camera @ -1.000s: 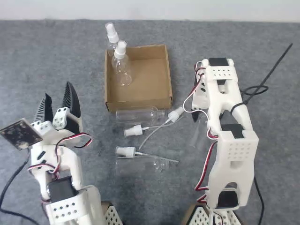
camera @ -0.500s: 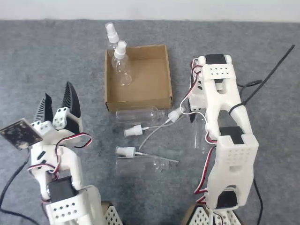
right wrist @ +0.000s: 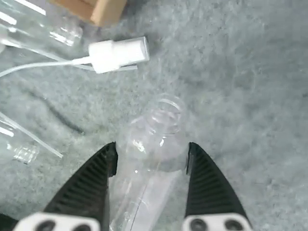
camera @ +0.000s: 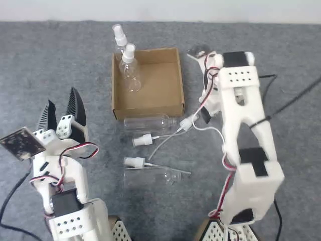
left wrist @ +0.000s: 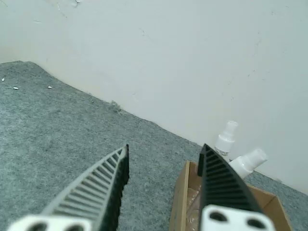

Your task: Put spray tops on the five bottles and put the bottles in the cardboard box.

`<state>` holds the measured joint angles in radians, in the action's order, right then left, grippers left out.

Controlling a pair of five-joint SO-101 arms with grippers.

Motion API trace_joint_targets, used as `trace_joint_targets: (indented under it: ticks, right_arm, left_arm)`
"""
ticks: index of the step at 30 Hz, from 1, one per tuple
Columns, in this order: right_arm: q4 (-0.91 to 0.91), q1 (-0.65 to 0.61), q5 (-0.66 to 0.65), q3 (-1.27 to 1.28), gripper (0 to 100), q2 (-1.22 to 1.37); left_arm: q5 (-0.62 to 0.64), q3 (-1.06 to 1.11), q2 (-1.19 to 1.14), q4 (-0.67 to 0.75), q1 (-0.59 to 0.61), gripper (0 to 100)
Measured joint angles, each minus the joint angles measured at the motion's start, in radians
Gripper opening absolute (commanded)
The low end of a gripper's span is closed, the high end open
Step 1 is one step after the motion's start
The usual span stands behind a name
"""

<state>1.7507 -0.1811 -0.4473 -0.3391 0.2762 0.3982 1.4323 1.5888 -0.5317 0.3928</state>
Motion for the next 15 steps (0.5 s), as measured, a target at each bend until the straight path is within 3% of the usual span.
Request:
trace_joint_targets:
  ticks: [15]
  right_arm:
    - [0.002,-0.115,0.0,0.301,2.0,-0.52]
  left_arm:
    - [0.0,0.0,0.0,0.0,0.0,22]
